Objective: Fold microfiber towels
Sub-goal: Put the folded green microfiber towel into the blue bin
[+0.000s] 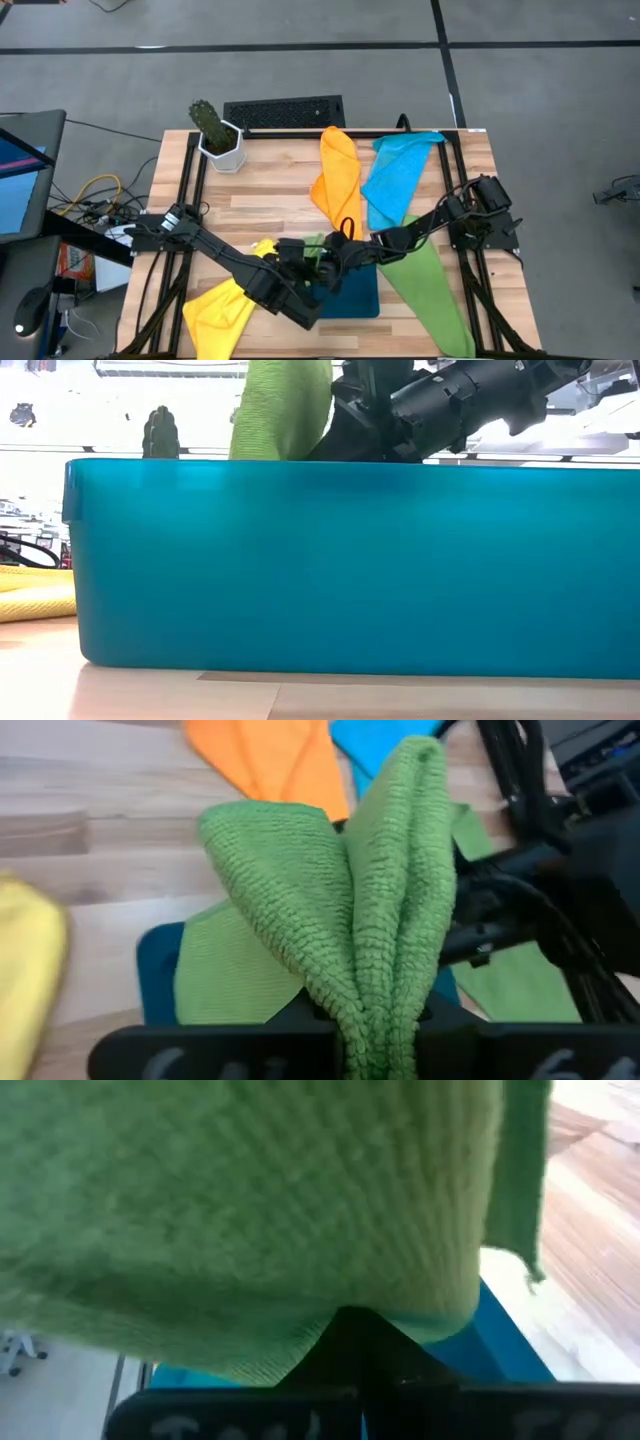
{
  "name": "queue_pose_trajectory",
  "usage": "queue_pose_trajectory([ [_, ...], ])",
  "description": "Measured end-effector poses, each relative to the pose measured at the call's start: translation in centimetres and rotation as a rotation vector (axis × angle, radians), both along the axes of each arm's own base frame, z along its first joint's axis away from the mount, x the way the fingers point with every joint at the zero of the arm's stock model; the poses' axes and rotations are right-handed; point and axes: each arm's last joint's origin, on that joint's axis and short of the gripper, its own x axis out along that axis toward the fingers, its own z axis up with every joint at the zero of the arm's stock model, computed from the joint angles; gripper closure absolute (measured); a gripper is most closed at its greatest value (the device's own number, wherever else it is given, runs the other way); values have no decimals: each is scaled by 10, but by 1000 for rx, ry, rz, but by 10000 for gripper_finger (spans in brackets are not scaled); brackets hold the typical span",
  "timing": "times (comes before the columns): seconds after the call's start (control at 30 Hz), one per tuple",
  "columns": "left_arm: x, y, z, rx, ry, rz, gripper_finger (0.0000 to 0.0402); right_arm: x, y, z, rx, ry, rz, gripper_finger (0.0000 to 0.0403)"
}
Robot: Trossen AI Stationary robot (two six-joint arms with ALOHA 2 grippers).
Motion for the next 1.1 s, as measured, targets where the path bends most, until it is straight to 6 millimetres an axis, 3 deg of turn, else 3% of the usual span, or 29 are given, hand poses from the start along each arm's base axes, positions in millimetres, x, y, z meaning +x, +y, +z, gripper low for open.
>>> queue_pose_trajectory([
  [0.1, 5, 4, 1, 11, -26, 4, 401, -1, 0, -1, 1, 21, 13, 386],
  [0.37, 9, 4, 2, 14, -62, 2, 401, -5, -1, 19, -31, -26, 35, 388],
  [0.77, 21, -11, -31, -18, 32, -44, 401, -5, 1, 3, -33, 29, 36, 379],
  [1.1, 21, -19, -43, -28, 74, -55, 401, -10, 1, -5, -78, 111, 56, 374],
])
